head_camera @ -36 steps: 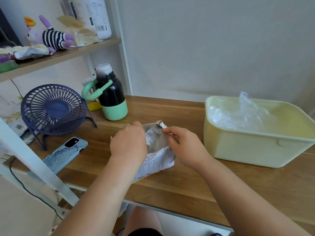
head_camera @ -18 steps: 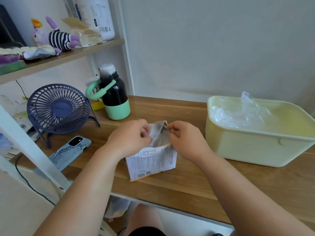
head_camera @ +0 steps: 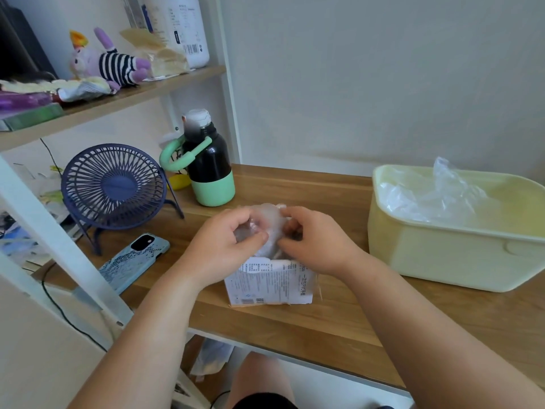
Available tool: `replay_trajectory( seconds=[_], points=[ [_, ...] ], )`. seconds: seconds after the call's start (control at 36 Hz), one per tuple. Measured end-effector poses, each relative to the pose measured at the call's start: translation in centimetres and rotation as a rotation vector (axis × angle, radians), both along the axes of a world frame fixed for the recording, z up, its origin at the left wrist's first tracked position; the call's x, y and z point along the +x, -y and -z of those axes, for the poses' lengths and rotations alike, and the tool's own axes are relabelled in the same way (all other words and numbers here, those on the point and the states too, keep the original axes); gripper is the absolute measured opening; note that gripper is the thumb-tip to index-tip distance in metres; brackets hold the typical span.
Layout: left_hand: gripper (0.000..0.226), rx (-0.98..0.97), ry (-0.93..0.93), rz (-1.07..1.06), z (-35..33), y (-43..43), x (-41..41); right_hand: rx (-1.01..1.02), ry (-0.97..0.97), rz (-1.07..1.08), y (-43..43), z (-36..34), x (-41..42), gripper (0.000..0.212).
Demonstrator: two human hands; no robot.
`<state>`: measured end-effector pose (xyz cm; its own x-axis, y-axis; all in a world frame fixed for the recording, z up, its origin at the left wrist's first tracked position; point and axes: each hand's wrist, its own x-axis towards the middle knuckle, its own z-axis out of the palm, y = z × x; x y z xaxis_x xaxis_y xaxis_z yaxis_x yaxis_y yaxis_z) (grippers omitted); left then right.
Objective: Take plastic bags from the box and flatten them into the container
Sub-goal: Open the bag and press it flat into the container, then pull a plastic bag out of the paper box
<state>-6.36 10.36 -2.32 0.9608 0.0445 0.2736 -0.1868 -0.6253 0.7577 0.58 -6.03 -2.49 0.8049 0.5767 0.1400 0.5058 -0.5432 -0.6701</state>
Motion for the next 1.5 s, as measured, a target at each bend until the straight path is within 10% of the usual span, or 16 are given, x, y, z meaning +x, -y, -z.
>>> replay_trajectory(
  seconds=[0.06, 0.19, 0.31, 0.5, 0.69, 1.03, 1.42, 1.5],
  points=[
    [0.009, -0.036, -0.023, 0.033, -0.5, 0.1, -0.3, -0.007, 0.029, -0.005, 0.0, 0.1, 0.2, 0.021],
    [0.068, -0.122, -0.077, -0.090, -1.0, 0.4, -0.3, 0.014, 0.058, 0.002, 0.1, 0.4, 0.3, 0.018],
    [0.021, 0.176, -0.008, -0.135, -0.4, 0.9, -0.1, 0.105, 0.040, 0.030, 0.2, 0.6, 0.3, 0.012],
    [0.039, 0.341, -0.014, -0.121, -0.1, 1.5, 0.4, 0.159, -0.007, 0.039, 0.3, 0.2, 0.5, 0.013],
    [0.012, 0.339, -0.013, -0.090, -0.1, 1.4, 0.6, 0.137, 0.007, -0.043, 0.1, -1.6, 0.5, 0.013],
    [0.016, 0.106, 0.129, -0.171, -0.4, 1.3, 0.8, 0.397, -0.255, 0.061, 0.3, -2.3, 0.1, 0.026],
    [0.020, -0.242, 0.029, -0.188, -1.4, 1.3, 0.9, -0.006, 0.166, -0.083, -0.3, -1.3, 0.6, 0.010],
    [0.019, -0.338, 0.036, -0.192, -1.5, 1.2, 0.9, -0.111, 0.158, -0.051, -0.1, -1.3, 0.4, 0.033]
  ],
)
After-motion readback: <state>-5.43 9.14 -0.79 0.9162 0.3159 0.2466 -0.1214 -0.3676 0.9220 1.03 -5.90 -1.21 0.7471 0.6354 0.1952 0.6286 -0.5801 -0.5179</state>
